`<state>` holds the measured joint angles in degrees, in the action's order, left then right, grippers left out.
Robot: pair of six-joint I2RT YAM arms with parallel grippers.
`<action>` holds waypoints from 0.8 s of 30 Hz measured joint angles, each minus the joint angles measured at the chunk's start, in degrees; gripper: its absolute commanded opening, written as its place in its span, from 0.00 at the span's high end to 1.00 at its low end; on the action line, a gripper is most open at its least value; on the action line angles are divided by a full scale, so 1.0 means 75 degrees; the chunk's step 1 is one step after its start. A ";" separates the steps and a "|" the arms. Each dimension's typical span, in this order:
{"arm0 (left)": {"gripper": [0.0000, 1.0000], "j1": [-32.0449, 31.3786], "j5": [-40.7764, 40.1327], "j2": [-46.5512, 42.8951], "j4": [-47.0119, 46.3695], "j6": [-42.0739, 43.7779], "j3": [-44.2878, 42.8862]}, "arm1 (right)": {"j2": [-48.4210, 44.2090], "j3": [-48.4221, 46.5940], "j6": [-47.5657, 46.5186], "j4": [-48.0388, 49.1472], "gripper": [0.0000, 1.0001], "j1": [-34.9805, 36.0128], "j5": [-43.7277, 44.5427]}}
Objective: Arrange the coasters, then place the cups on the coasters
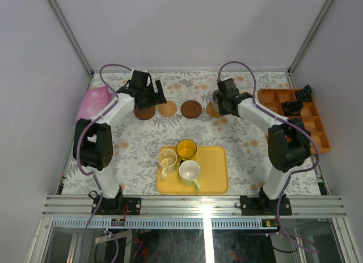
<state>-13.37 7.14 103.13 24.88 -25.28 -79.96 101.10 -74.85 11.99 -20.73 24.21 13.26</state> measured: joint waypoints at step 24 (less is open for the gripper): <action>0.13 0.0198 0.0061 0.0385 -0.0239 0.0000 -0.0128 | 0.0778 -0.0542 -0.0137 0.0280 1.00 -0.0128 -0.0437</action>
<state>-11.88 7.60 106.02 23.09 -25.28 -80.93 106.94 -78.91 10.96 -18.63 23.24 9.98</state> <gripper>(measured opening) 0.864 0.251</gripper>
